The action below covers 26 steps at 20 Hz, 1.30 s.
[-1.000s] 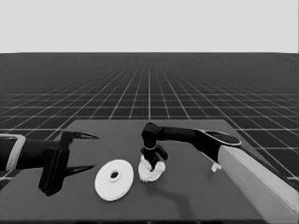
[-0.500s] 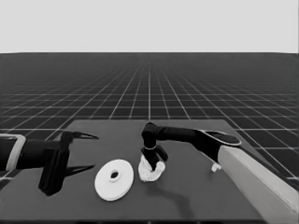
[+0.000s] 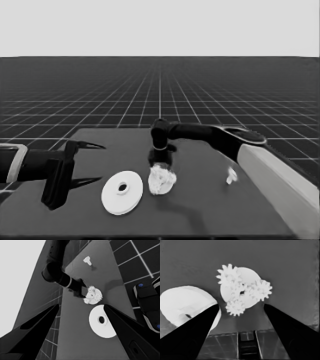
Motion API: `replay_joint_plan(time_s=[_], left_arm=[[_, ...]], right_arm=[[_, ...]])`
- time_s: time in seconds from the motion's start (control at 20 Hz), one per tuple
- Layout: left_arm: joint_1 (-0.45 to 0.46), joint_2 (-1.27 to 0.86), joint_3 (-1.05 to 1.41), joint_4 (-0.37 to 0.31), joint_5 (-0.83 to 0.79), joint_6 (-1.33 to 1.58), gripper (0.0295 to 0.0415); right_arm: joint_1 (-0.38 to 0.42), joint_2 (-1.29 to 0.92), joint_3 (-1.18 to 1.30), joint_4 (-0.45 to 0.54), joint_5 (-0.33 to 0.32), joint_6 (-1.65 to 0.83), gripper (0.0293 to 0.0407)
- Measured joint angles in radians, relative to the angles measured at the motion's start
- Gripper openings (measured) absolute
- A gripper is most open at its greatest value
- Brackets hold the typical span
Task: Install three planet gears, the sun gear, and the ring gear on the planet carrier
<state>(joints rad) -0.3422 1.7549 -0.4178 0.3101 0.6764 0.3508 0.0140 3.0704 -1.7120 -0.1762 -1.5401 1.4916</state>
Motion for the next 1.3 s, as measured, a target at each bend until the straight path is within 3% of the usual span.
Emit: replay_joint_plan(time_s=[0.3,0.35,0.4,0.45,0.55,0.8,0.85,0.9,0.95,1.0,1.05,1.15,1.3], left_arm=[[0.000,0.000,0.000,0.000,0.000,0.000,0.0385],[0.000,0.000,0.000,0.000,0.000,0.000,0.0385],[0.000,0.000,0.000,0.000,0.000,0.000,0.0385],[0.000,0.000,0.000,0.000,0.000,0.000,0.0385],[0.000,0.000,0.000,0.000,0.000,0.000,0.0385],[0.000,0.000,0.000,0.000,0.000,0.000,0.0385],[0.167,0.210,0.034,0.484,0.447,-0.486,0.0388],[0.244,0.492,-0.046,0.488,0.931,-0.986,0.0399],[0.257,0.643,-0.223,0.238,0.982,-1.409,0.0404],[0.265,0.688,-0.381,0.065,0.956,-1.594,0.0397],[0.273,0.708,-0.495,-0.037,0.921,-1.671,0.0391],[0.283,0.729,-0.619,-0.133,0.886,-1.717,0.0386],[0.288,0.741,-0.683,-0.175,0.872,-1.726,0.0385]], right_arm=[[0.015,-0.002,0.004,0.016,0.001,-0.122,0.0385],[-0.109,-0.278,0.461,-0.202,0.149,-0.538,0.0404],[-0.228,-0.701,0.815,-0.333,0.235,-0.800,0.0395],[-0.291,-0.965,1.023,-0.411,0.286,-0.955,0.0389],[-0.345,-1.197,1.221,-0.483,0.334,-1.099,0.0385],[-0.367,-1.304,1.318,-0.519,0.358,-1.170,0.0385],[-0.368,-1.307,1.321,-0.520,0.359,-1.173,0.0385],[-0.368,-1.309,1.323,-0.521,0.359,-1.174,0.0385],[-0.368,-1.310,1.324,-0.521,0.360,-1.175,0.0385],[-0.369,-1.310,1.324,-0.521,0.360,-1.175,0.0385],[-0.369,-1.311,1.325,-0.521,0.360,-1.175,0.0385],[-0.369,-1.311,1.325,-0.521,0.360,-1.176,0.0385],[-0.369,-1.311,1.325,-0.521,0.360,-1.176,0.0385]])
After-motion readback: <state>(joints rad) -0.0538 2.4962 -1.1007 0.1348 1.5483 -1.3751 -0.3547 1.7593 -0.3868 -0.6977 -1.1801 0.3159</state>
